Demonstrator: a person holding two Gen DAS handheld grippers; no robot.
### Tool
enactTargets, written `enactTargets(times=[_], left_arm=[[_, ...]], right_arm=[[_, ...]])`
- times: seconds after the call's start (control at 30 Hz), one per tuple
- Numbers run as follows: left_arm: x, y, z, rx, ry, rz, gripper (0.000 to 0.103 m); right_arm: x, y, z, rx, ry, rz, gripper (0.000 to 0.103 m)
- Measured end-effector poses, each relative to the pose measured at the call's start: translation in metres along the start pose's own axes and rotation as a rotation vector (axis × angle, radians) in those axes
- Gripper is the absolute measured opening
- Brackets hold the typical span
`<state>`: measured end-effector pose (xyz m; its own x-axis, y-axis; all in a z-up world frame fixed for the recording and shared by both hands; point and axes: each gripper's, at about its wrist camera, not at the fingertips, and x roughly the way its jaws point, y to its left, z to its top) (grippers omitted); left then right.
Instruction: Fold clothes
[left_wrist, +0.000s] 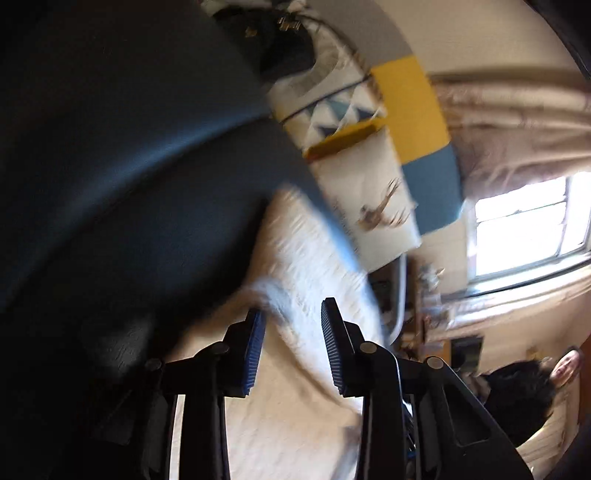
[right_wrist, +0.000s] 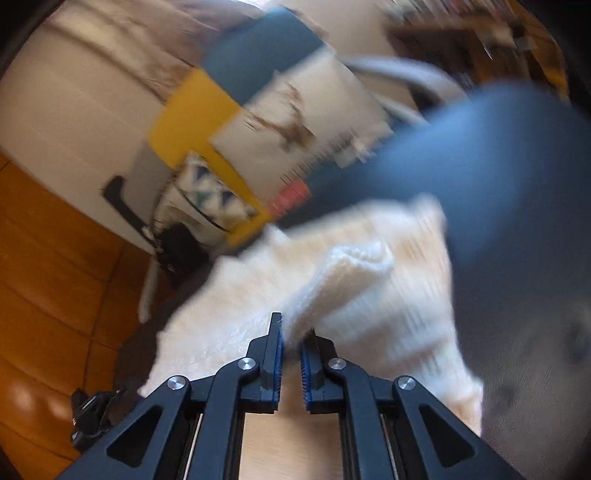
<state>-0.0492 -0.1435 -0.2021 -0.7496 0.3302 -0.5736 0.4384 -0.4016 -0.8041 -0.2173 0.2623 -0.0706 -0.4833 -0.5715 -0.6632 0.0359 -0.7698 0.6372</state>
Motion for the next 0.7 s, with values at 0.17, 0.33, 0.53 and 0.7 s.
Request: enactTargets(times=[0.17,0.33,0.53,0.7], left_arm=[[0.004,0.024,0.000,-0.030,0.040,-0.003,0.033],[0.005,0.025,0.007,-0.101,0.063,-0.019,0.035],[-0.001,0.008,0.010,-0.052,-0.001,-0.030,0.013],[-0.003,0.001,0.008,0.017,-0.055,-0.011,0.011]], right_arm=[[0.012,-0.030,-0.023,0.096,0.022,0.038,0.013],[0.010,-0.040,-0.019,0.146,-0.007,0.125,0.027],[-0.002,0.016,0.007,-0.084,-0.022,0.021,0.011],[-0.036,0.063,0.039,-0.258,-0.135,-0.029,0.011]])
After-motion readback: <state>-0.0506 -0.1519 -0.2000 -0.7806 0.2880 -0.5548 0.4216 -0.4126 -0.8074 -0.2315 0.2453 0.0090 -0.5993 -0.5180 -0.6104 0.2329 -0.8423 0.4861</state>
